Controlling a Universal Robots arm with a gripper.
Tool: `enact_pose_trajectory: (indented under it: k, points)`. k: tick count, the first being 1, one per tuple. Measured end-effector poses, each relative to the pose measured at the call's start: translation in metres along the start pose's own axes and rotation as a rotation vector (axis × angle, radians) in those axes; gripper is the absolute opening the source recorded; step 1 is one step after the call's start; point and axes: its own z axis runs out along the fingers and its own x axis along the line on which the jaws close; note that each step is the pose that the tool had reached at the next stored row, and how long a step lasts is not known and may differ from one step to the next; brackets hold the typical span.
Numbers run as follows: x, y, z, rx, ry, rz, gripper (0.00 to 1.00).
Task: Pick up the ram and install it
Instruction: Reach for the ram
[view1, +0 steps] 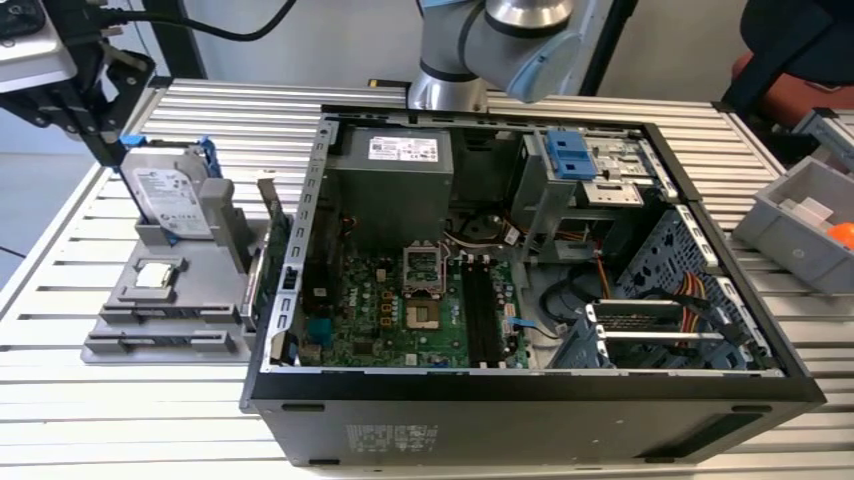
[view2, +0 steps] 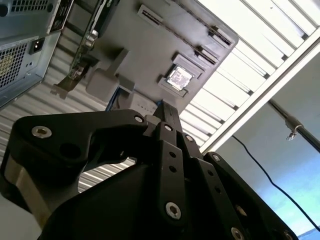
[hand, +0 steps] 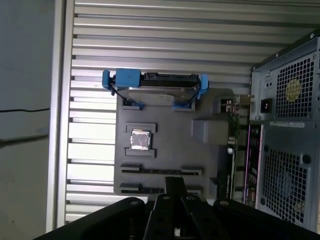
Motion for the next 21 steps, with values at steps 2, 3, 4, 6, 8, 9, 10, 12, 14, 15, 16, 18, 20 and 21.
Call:
enact_pose_trajectory:
  k: [2, 3, 4, 6, 8, 9, 10, 12, 14, 15, 16, 18, 20, 21]
  points:
    - [0.0002, -0.0033, -0.0002, 0.0001, 0.0, 0.002, 0.0]
    - [0.0003, -0.0049, -0.0002, 0.0001, -0.0001, 0.003, 0.0]
    - [0.0003, -0.0066, -0.0003, 0.0001, -0.0001, 0.004, 0.0]
    - [0.0005, -0.0098, -0.0004, 0.0001, -0.0003, 0.006, 0.0]
    - [0.0007, -0.0132, -0.0005, 0.0001, -0.0003, 0.009, 0.0]
    - [0.0008, -0.0149, -0.0006, 0.0002, -0.0004, 0.01, 0.0]
    - [0.0009, -0.0166, -0.0007, 0.0002, -0.0005, 0.011, 0.0]
    - [0.0011, -0.0197, -0.0008, 0.0002, -0.0006, 0.013, 0.0]
    - [0.0013, -0.0228, -0.0008, 0.0002, -0.0008, 0.016, 0.0]
    - [0.0014, -0.0244, -0.0009, 0.0002, -0.0009, 0.017, 0.0]
    - [0.0015, -0.0259, -0.001, 0.0002, -0.0009, 0.018, 0.0]
    - [0.0017, -0.0292, -0.0011, 0.0002, -0.001, 0.021, 0.0]
    - [0.002, -0.0326, -0.0012, 0.0002, -0.0013, 0.024, 0.0]
    - [0.0022, -0.0344, -0.0014, 0.0003, -0.0012, 0.026, 0.0]
